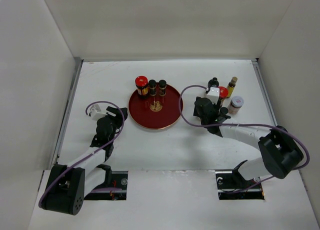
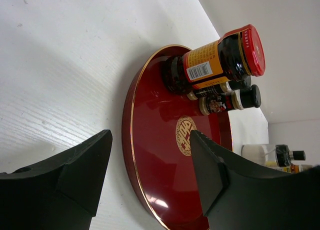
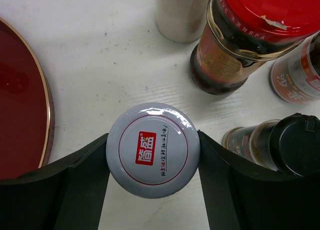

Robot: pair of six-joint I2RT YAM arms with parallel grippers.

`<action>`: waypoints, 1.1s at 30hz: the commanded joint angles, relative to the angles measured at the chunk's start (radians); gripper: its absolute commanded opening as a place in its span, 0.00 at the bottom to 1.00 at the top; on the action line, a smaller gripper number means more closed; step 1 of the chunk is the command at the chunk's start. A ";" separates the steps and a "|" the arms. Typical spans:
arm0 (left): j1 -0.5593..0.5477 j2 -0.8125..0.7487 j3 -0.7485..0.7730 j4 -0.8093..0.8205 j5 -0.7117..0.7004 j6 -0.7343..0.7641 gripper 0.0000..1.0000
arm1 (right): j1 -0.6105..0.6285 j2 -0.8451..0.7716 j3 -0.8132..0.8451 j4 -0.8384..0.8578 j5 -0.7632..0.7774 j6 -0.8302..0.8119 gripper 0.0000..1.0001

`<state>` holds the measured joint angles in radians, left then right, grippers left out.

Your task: Organize the condiment bottles

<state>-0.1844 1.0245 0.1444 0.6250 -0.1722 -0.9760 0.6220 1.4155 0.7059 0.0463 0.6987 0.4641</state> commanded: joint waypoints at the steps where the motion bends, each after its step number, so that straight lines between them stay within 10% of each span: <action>1: -0.002 -0.006 0.004 0.059 -0.004 0.000 0.62 | 0.011 -0.068 0.030 0.135 0.036 -0.047 0.50; 8: 0.001 -0.015 0.000 0.054 -0.009 -0.004 0.62 | 0.167 -0.081 0.160 0.153 0.028 -0.123 0.49; 33: 0.096 0.008 -0.031 0.041 0.033 -0.079 0.61 | 0.376 0.755 0.974 0.213 -0.189 -0.196 0.50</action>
<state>-0.0944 1.0256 0.1173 0.6239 -0.1539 -1.0382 0.9909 2.1715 1.5806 0.1665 0.4973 0.2794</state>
